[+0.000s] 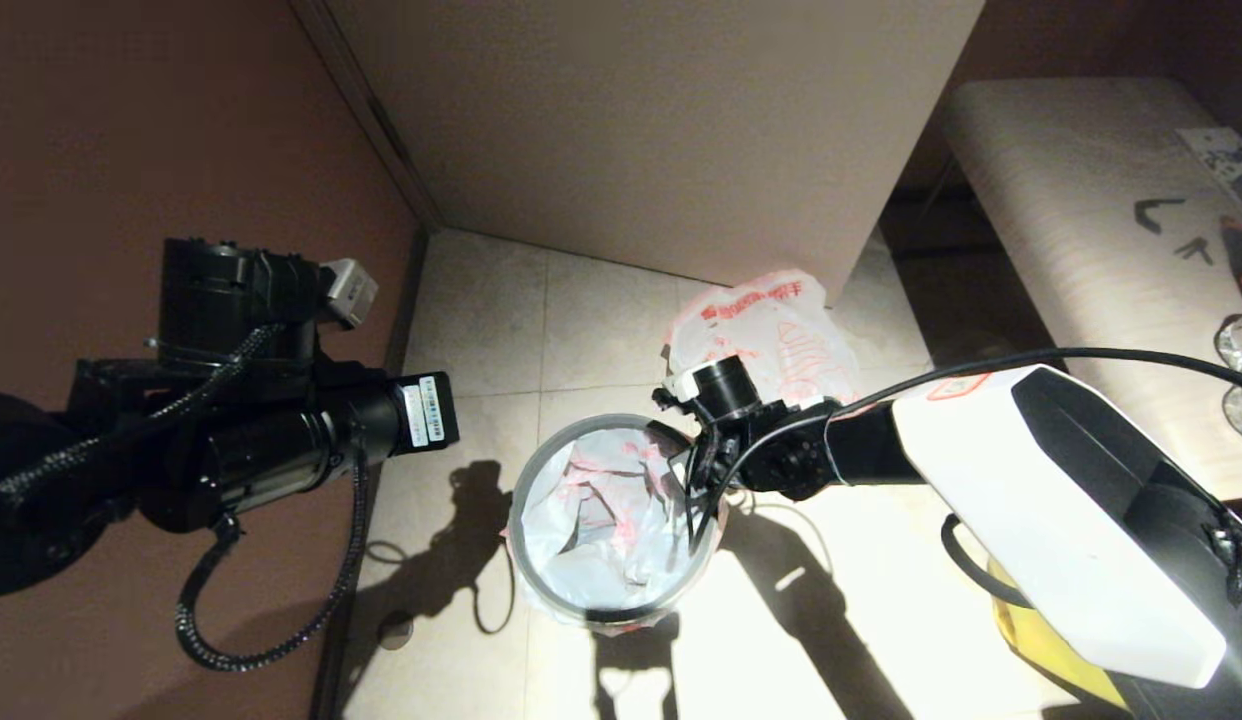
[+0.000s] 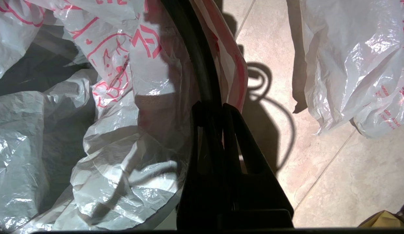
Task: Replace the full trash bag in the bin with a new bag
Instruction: Place the trash can ring on the trash can
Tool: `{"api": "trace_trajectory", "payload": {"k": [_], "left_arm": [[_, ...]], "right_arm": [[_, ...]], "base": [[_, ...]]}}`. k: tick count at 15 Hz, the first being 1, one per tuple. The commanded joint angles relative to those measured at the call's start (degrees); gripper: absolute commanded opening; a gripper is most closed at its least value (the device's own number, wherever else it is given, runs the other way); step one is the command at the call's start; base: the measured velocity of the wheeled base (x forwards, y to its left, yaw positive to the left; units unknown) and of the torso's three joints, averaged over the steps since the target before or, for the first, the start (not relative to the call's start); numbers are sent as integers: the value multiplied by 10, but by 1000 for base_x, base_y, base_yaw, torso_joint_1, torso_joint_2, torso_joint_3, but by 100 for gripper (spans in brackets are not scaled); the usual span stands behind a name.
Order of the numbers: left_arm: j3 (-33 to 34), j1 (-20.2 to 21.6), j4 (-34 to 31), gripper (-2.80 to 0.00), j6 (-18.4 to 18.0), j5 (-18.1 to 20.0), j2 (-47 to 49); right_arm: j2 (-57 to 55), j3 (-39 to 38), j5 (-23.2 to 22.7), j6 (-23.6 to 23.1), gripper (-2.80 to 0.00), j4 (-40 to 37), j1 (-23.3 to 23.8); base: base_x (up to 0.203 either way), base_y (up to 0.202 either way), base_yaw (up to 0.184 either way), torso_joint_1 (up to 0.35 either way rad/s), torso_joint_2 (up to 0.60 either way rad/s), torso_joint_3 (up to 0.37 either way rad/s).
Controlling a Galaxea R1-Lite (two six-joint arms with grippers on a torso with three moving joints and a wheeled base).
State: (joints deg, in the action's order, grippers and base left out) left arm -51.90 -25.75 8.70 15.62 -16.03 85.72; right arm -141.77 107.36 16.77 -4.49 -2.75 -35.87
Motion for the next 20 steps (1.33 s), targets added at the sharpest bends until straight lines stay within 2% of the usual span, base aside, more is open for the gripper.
{"api": "trace_trajectory", "payload": {"k": [1,11,12,18,20], "left_arm": [[0,0,1,-280,1,-1,2],[0,3,1,-280,1,7,6],[0,3,0,-280,1,7,6],[0,3,-2,-280,1,8,1],[1,13,-9,-280,1,22,8]], "right_arm": [[-7,1,1,-1,-280,3,2],[-26,6,1,-8,-280,28,0],[-23,6,1,-9,0,28,0],[4,-3,0,-4,0,26,-6],[40,-23,-2,8,0,26,-9]], "base": [[0,0,0,0,0,0],[0,0,0,0,0,0],[0,0,0,0,0,0],[0,0,0,0,0,0],[0,0,0,0,0,0]]}}
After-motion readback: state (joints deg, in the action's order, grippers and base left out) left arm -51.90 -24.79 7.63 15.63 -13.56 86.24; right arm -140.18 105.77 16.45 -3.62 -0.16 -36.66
